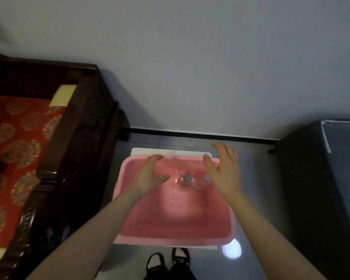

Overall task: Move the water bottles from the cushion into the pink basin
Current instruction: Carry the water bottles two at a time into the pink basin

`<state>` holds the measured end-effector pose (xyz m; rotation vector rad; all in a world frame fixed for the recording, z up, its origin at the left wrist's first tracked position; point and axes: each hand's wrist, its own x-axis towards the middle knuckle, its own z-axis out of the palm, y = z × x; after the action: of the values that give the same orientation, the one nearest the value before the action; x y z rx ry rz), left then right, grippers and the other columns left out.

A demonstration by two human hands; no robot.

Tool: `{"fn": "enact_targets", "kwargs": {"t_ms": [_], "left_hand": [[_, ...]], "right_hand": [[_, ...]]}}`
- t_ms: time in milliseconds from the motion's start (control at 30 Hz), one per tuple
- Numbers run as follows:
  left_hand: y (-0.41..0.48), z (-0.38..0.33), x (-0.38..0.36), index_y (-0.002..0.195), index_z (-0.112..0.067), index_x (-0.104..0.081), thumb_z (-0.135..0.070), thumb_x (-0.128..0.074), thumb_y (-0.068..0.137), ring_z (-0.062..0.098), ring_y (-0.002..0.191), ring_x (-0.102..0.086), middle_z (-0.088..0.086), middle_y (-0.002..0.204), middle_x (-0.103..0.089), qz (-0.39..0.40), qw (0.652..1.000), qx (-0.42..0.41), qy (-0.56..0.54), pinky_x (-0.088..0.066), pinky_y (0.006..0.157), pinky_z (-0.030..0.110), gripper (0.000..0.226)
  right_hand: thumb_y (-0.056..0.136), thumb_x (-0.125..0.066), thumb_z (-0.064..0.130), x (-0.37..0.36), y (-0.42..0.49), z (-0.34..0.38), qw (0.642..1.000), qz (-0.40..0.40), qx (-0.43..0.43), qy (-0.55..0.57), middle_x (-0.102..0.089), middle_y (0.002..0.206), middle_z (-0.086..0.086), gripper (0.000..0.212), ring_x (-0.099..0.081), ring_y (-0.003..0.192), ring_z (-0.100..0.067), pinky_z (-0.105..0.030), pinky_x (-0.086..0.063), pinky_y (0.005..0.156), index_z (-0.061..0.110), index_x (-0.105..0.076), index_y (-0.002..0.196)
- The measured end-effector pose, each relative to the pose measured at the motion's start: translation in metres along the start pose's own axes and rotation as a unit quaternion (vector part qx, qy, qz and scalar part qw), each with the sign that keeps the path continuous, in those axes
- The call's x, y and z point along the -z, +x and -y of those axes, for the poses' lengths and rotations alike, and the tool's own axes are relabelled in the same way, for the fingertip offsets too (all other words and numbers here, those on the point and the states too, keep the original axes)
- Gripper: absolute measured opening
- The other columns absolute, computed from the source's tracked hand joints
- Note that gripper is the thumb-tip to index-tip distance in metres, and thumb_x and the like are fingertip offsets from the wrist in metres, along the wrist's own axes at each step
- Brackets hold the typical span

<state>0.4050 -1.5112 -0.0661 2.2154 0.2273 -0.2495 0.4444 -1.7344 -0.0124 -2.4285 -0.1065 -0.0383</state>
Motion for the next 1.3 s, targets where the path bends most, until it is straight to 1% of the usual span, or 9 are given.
{"fn": "enact_targets", "kwargs": {"t_ms": [233,333,433,600,733,867,1000,1133,1300], "left_hand": [[-0.089,-0.008,0.136,0.135,-0.015,-0.049,-0.027,-0.073,0.081,0.02,0.129,-0.041,0.003,0.137,-0.05,-0.201,0.975,-0.056,0.073,-0.026,0.104,0.022,0.06],[-0.15,0.009,0.193,0.137,-0.018,-0.046,-0.028,-0.074,0.08,0.02,0.134,-0.035,0.002,0.141,-0.045,-0.265,0.956,-0.029,0.124,-0.025,0.108,0.023,0.064],[-0.224,0.034,0.245,0.139,-0.018,-0.043,-0.029,-0.074,0.081,0.021,0.136,-0.033,0.003,0.144,-0.042,-0.333,0.933,0.009,0.136,-0.024,0.106,0.013,0.067],[-0.37,0.088,0.328,0.141,-0.021,-0.038,-0.03,-0.07,0.084,0.025,0.134,-0.038,0.003,0.146,-0.04,-0.427,0.885,0.089,0.162,-0.036,0.105,0.039,0.066],[-0.492,0.137,0.382,0.137,-0.011,-0.045,-0.017,-0.075,0.08,0.03,0.129,-0.043,0.013,0.138,-0.046,-0.487,0.853,0.144,0.122,-0.038,0.104,0.041,0.065],[-0.585,0.181,0.412,0.134,-0.007,-0.049,-0.013,-0.075,0.078,0.028,0.122,-0.05,0.014,0.13,-0.054,-0.542,0.814,0.186,0.093,-0.032,0.095,0.021,0.062],[-0.655,0.226,0.433,0.137,-0.006,-0.047,-0.019,-0.074,0.081,0.027,0.128,-0.047,0.014,0.138,-0.052,-0.596,0.767,0.237,0.035,-0.035,0.103,0.033,0.063],[-0.696,0.274,0.459,0.136,-0.008,-0.048,-0.023,-0.071,0.084,0.025,0.127,-0.049,0.01,0.14,-0.052,-0.641,0.724,0.255,-0.029,-0.039,0.102,0.038,0.058],[-0.732,0.354,0.495,0.137,-0.01,-0.047,-0.017,-0.073,0.082,0.026,0.128,-0.049,0.008,0.141,-0.051,-0.631,0.721,0.282,-0.045,-0.041,0.102,0.043,0.062]], "right_hand": [[0.092,-0.057,0.033,0.003,0.0,0.12,0.984,0.043,0.17,-0.026,-0.045,0.144,-0.013,0.047,-0.034,0.134,-0.03,-0.041,-0.031,0.11,0.011,-0.052,0.133],[0.093,-0.054,0.038,-0.013,-0.023,0.185,0.969,0.091,0.228,-0.008,-0.038,0.15,-0.009,0.053,-0.028,0.139,-0.026,-0.041,-0.027,0.113,0.014,-0.045,0.139],[0.092,-0.051,0.045,-0.037,-0.058,0.252,0.947,0.134,0.292,0.009,-0.029,0.155,-0.002,0.059,-0.019,0.144,-0.021,-0.041,-0.024,0.116,0.02,-0.037,0.144],[0.09,-0.051,0.049,-0.089,-0.139,0.369,0.904,0.183,0.385,0.036,-0.028,0.155,0.001,0.06,-0.016,0.144,-0.017,-0.042,-0.025,0.116,0.026,-0.035,0.143],[0.09,-0.05,0.05,-0.135,-0.221,0.466,0.872,0.206,0.442,0.046,-0.028,0.155,0.0,0.06,-0.017,0.144,-0.018,-0.042,-0.026,0.114,0.026,-0.035,0.143],[0.091,-0.051,0.049,-0.175,-0.285,0.544,0.851,0.217,0.474,0.068,-0.028,0.154,0.0,0.059,-0.017,0.143,-0.018,-0.039,-0.025,0.114,0.026,-0.036,0.143],[0.089,-0.052,0.048,-0.219,-0.347,0.6,0.832,0.239,0.495,0.073,-0.03,0.153,0.0,0.06,-0.019,0.141,-0.018,-0.038,-0.025,0.113,0.024,-0.039,0.142],[0.09,-0.055,0.046,-0.267,-0.377,0.643,0.823,0.254,0.505,0.055,-0.03,0.154,-0.001,0.058,-0.019,0.142,-0.019,-0.039,-0.024,0.114,0.023,-0.04,0.142],[0.091,-0.054,0.046,-0.34,-0.394,0.686,0.821,0.271,0.502,0.028,-0.028,0.154,0.0,0.058,-0.017,0.143,-0.019,-0.038,-0.026,0.112,0.025,-0.038,0.142]]}}
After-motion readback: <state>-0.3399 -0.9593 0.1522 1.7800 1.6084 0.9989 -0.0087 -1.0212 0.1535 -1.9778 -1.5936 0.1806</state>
